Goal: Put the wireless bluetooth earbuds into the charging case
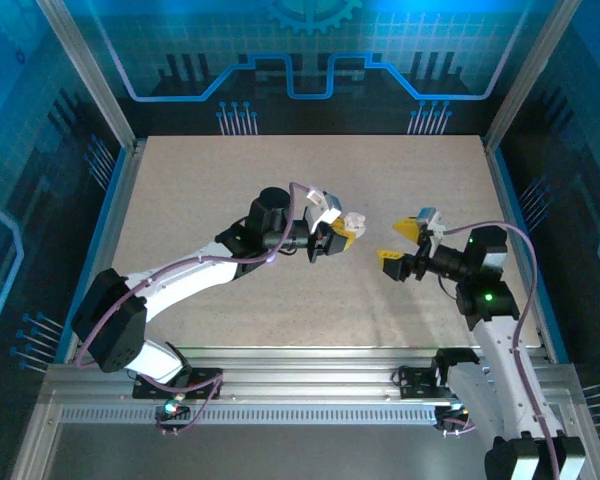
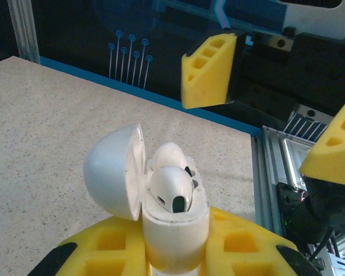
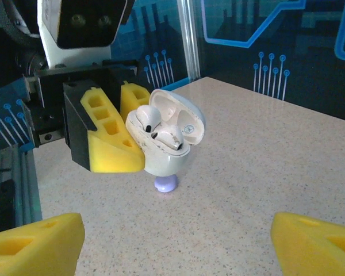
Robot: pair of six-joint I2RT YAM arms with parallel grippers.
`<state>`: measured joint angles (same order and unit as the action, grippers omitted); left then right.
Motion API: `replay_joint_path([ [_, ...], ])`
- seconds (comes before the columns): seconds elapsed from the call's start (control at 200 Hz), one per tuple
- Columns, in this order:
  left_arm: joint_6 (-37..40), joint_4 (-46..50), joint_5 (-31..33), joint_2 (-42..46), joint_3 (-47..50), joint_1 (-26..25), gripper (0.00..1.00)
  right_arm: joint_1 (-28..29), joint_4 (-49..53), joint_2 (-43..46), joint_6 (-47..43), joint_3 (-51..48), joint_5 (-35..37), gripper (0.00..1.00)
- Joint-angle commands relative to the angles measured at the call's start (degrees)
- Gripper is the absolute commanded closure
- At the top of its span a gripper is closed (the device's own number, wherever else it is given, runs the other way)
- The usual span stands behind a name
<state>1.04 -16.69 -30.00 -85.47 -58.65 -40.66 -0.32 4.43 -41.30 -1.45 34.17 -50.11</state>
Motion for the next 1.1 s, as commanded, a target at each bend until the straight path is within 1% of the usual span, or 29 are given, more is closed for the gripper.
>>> replay_joint_path([
  [0.0,1.75,0.25,-3.12,1.85,-0.35,0.23,0.90,1.02,1.65,-1.27,-5.28,1.55,-2.96,0.17],
  [0.115,1.95,0.25,-4.02,1.82,-0.58,0.22,0.90,2.81,2.08,-1.64,-9.80,1.51,-1.92,0.20],
  [0.19,2.04,0.12,-4.19,2.13,-0.59,0.23,0.90,3.73,1.91,-2.15,-11.43,1.75,-0.92,0.21],
  [0.32,2.04,-0.19,-4.63,2.51,-0.28,0.21,0.90,4.52,1.64,-4.43,-13.42,2.80,-1.56,0.22],
  [0.575,2.21,-0.66,-4.92,3.22,0.16,0.10,0.90,5.57,-1.61,-9.63,-12.77,4.44,-1.98,0.24],
  [0.88,2.39,-0.63,-4.98,3.56,0.05,0.14,0.90,8.17,1.23,-14.54,-16.24,8.84,-5.56,0.28],
  [1.096,2.31,-0.61,-5.05,3.74,0.05,0.13,0.90,9.23,1.55,-17.59,-16.96,10.81,-6.38,0.29],
])
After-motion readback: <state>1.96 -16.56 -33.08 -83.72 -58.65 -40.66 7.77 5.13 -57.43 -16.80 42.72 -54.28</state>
